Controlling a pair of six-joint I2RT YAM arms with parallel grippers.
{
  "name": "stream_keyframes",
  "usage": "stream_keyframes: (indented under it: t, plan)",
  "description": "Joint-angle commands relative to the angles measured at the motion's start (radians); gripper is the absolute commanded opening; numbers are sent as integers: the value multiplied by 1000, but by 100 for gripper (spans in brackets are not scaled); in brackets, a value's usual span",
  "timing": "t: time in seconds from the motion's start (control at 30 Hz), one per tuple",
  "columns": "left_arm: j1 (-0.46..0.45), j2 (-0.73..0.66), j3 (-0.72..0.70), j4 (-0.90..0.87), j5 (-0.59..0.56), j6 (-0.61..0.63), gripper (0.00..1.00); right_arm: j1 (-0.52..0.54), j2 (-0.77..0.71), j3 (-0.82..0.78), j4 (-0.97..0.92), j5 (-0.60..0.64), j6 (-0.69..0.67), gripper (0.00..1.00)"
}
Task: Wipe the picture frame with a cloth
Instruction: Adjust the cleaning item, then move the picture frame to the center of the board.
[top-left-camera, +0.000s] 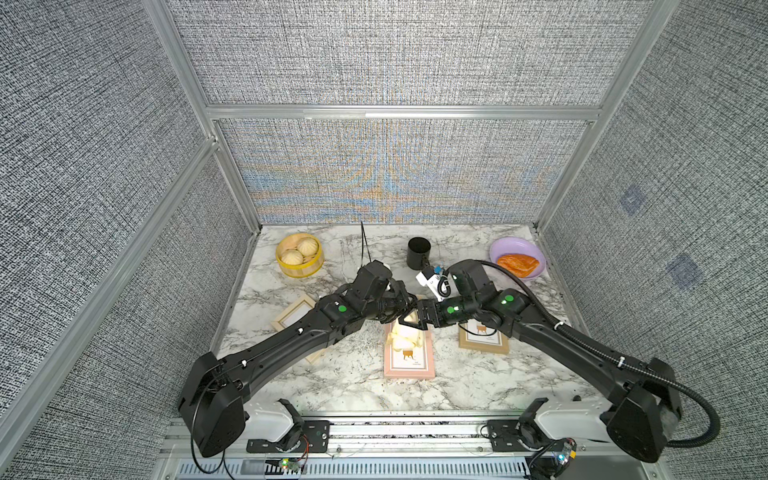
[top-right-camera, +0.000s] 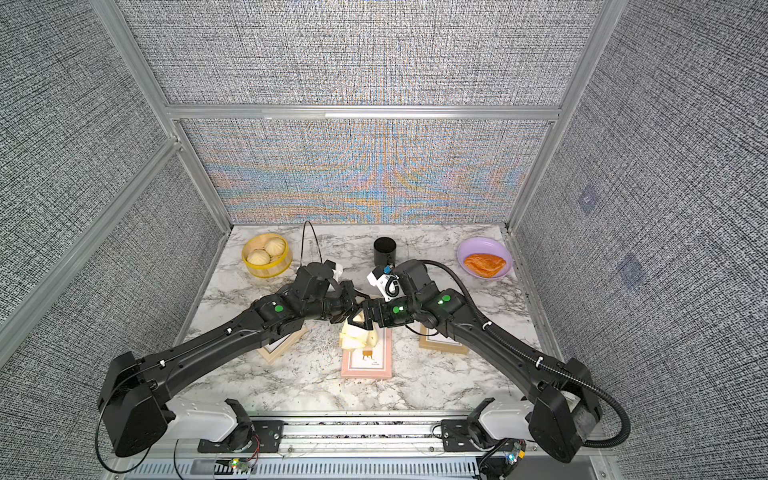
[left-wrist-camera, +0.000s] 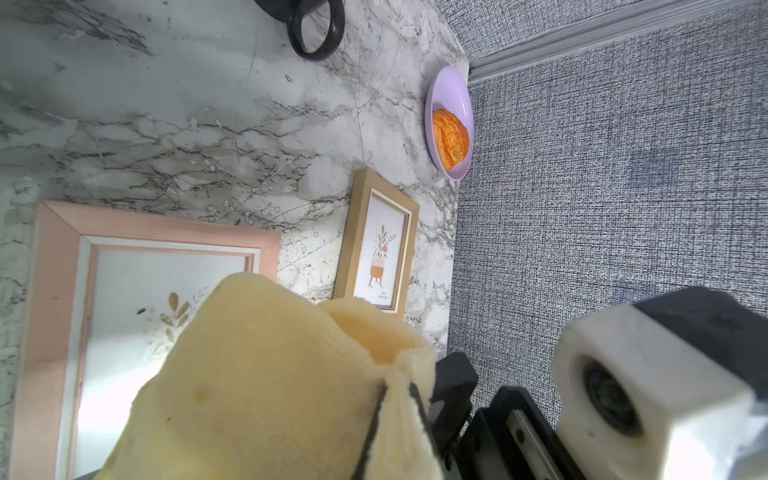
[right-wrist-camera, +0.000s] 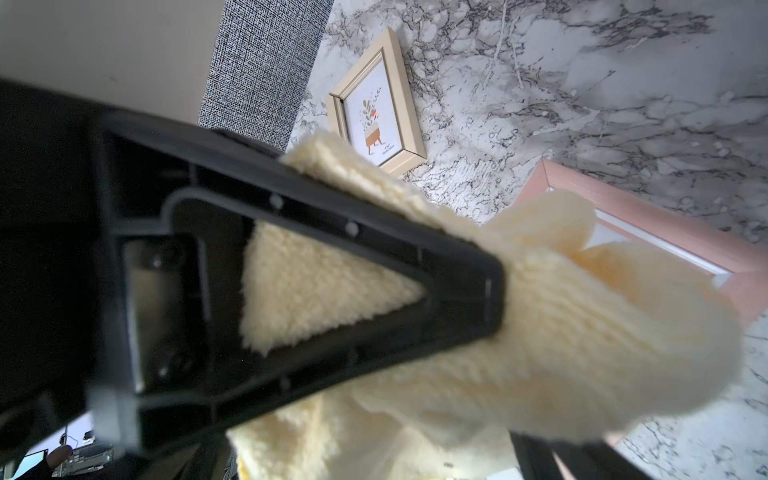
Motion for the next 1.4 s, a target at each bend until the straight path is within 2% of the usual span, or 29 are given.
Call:
stream_keyframes:
  t: [0.0,0.2,0.4,0.57,0.8,0.83,0.93,0.97,1.0,1.13,1.23,1.3,1.37]
  plan:
    - [-8,-12,-7,77,31,-43,0,13,3,-6,88,73,20,99]
    - [-25,-14,-60,174,57,-129,0,27,-4,-26,170,138,21,98]
    - [-34,-40,-91,211,51,-187,0,48,-25,-54,234,254,1,82]
    - [-37,-65,-112,216,53,-216,0,50,-35,-59,270,294,-7,52]
    - [-46,-93,-155,207,66,-237,0,49,-31,-36,257,356,-20,5]
    - [-45,-97,-156,186,62,-228,0,48,-30,-28,240,362,-26,0]
    - [-39,-119,-163,143,28,-218,0,47,-41,-15,159,390,-39,0]
    - [-36,-128,-164,125,15,-211,18,46,-47,-13,127,405,-42,0]
    - [-29,-141,-163,101,2,-197,30,38,-58,-15,87,408,-48,0]
    - [9,-200,-145,-26,-54,-129,62,4,-120,-44,-45,402,-62,0]
    - [47,-241,-131,-119,-81,-69,81,-24,-163,-59,-155,375,-84,0]
    - [60,-247,-125,-176,-91,-20,86,-43,-185,-59,-214,359,-95,0]
    - [63,-226,-127,-223,-94,31,87,-68,-195,-96,-246,326,-96,0]
